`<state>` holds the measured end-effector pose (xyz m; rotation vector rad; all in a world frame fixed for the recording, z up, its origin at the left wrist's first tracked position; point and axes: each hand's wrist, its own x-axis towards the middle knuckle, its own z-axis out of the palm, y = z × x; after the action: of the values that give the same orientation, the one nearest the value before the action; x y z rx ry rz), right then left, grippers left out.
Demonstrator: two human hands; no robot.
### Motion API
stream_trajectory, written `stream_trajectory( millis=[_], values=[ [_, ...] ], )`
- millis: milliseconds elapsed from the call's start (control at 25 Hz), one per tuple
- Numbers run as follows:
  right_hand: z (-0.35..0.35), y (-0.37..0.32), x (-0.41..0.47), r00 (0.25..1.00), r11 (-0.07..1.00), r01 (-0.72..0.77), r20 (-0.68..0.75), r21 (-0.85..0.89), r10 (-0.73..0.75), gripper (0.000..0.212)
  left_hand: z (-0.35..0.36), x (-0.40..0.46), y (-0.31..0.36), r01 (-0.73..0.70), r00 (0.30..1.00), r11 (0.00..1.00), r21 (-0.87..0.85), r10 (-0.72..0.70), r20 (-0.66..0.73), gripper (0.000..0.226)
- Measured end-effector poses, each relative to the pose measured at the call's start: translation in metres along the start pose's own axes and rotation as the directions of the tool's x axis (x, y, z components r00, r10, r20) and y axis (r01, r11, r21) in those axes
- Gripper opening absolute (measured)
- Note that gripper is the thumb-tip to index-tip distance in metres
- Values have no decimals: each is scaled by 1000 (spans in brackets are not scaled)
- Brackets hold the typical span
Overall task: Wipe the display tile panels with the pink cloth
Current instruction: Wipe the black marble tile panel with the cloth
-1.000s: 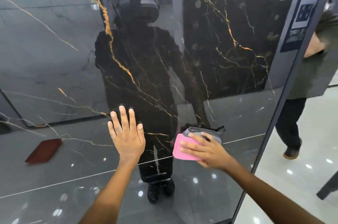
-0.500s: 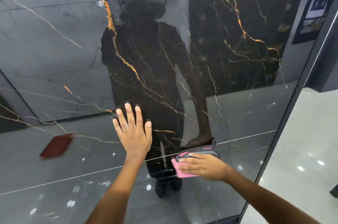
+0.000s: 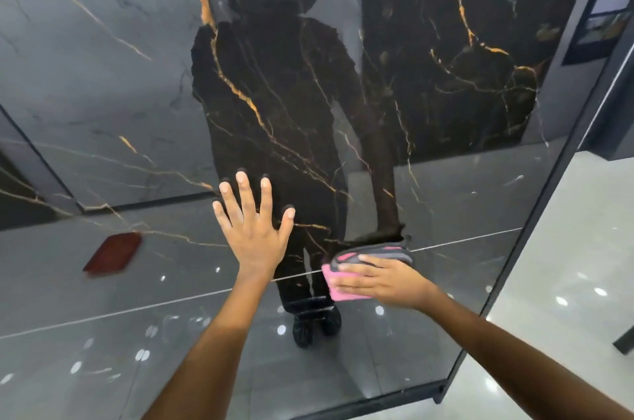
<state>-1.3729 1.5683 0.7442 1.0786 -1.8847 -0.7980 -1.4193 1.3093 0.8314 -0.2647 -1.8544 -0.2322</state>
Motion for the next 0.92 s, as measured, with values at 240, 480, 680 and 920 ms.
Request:
stream_trajectory(
  millis=[240, 480, 680, 920],
  values=[
    [-33, 144, -36, 256, 313, -876, -195, 367, 947, 82, 9, 8, 0, -5, 1000, 1000, -14, 5, -11, 70],
    [-32, 29, 13, 800, 777, -578, -17, 250, 600, 94, -12, 3, 8, 68, 992, 996, -66, -61, 106, 72],
    [-81, 234, 20, 635, 757, -628, -443, 181, 633, 63, -40, 85, 37, 92, 996, 954, -286, -85, 36, 52],
    [-110, 225, 98, 476, 632, -685, -435, 363, 765, 88, -76, 281, 48, 95, 977, 988, -126, -116, -177, 58]
  ],
)
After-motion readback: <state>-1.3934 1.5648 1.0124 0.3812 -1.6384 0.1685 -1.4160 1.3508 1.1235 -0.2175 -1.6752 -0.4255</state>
